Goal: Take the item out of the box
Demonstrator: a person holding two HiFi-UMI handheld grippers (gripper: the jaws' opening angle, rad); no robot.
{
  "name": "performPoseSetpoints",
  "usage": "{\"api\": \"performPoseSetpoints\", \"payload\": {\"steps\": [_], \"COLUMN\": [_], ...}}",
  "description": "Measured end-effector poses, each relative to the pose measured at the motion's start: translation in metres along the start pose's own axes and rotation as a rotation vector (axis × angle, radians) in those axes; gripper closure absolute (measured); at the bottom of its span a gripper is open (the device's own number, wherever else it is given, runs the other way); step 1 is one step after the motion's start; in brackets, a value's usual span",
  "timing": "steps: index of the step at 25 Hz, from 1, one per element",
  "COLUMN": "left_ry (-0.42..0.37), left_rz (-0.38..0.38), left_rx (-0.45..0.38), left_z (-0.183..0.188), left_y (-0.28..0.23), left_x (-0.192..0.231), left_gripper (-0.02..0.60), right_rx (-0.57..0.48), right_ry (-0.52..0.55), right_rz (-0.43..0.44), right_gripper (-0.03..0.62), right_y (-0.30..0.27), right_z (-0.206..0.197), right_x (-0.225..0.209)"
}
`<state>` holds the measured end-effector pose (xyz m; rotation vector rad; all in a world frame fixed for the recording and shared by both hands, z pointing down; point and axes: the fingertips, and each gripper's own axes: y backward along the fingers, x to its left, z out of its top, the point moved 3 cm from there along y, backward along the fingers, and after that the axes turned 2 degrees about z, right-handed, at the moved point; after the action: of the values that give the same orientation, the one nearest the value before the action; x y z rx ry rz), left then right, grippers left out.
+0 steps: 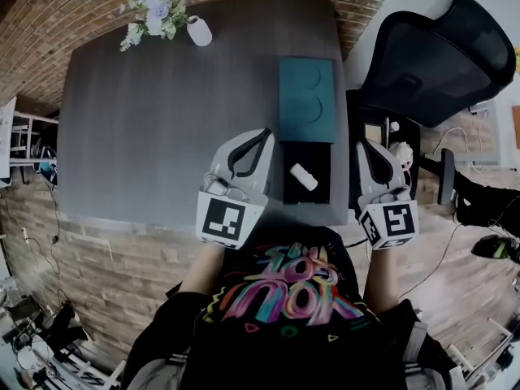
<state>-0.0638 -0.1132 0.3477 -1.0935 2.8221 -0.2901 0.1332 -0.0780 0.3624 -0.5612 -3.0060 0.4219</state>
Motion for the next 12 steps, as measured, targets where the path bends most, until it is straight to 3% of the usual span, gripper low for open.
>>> {"api": "performPoseSetpoints", "payload": {"steps": [12], "left_ry": [-0.042], "left_rz": [-0.144], "left_rx": [0.082], "left_z": [-0.024], "left_y": [-0.018], "left_x": [-0.023], "left_gripper": [0.572], "right_rx": [0.002], "right_ry": [-0.06], "right_rz": [-0.055], "right_gripper": [0.594], "right_y": [0.013], "right_z": [-0.01], "right_x": [-0.009]}}
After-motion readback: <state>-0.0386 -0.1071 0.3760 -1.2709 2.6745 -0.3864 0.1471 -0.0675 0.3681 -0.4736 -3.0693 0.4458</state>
